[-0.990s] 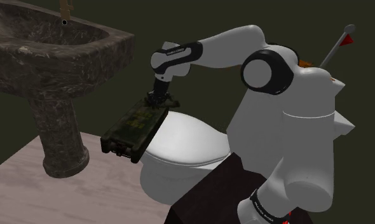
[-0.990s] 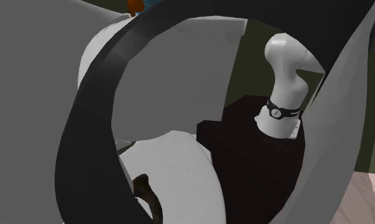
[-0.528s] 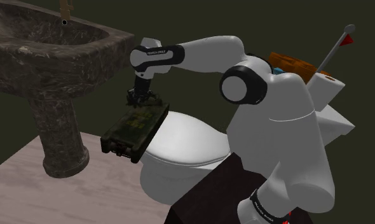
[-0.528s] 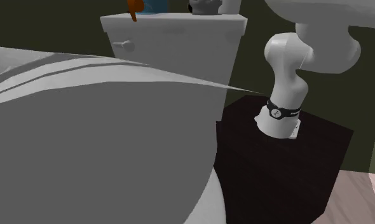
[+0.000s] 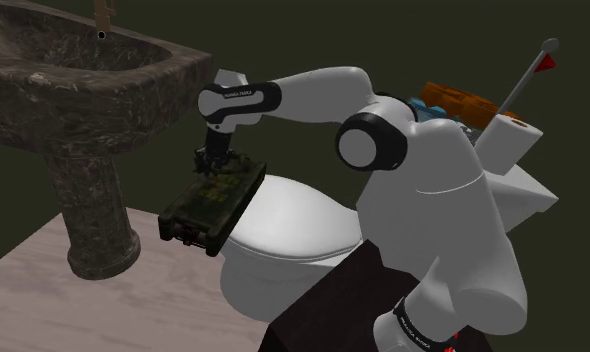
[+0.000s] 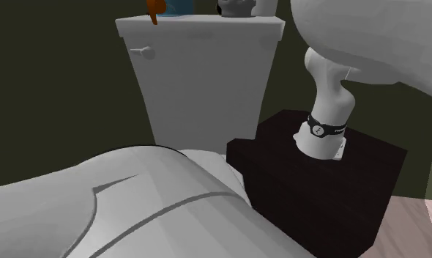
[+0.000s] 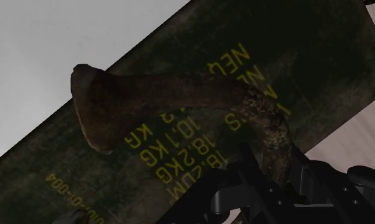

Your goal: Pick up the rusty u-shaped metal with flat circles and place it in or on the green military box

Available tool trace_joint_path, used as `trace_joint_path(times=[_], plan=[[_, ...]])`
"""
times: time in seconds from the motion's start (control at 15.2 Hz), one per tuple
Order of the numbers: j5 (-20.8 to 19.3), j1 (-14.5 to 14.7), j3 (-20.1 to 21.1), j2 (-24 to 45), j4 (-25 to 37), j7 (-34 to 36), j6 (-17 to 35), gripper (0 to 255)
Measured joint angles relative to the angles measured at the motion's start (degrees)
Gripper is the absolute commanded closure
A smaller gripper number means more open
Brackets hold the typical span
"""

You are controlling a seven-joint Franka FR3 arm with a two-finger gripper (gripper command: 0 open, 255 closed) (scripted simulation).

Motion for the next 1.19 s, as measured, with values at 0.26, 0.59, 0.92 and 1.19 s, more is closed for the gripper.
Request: trace_joint_path(times=[0.26,0.59,0.92,1.19], plan=[[0.31,-0.03,0.23,1.57,-0.45,-0.39,1.98,255],[0.54,-0.09,0.39,2.64,-0.84,-0.72,3.41,255],[0.55,-0.09,0.39,2.68,-0.80,-0.72,3.44,0],[0.55,-0.08,0.39,2.66,-0.81,-0.72,3.45,0]])
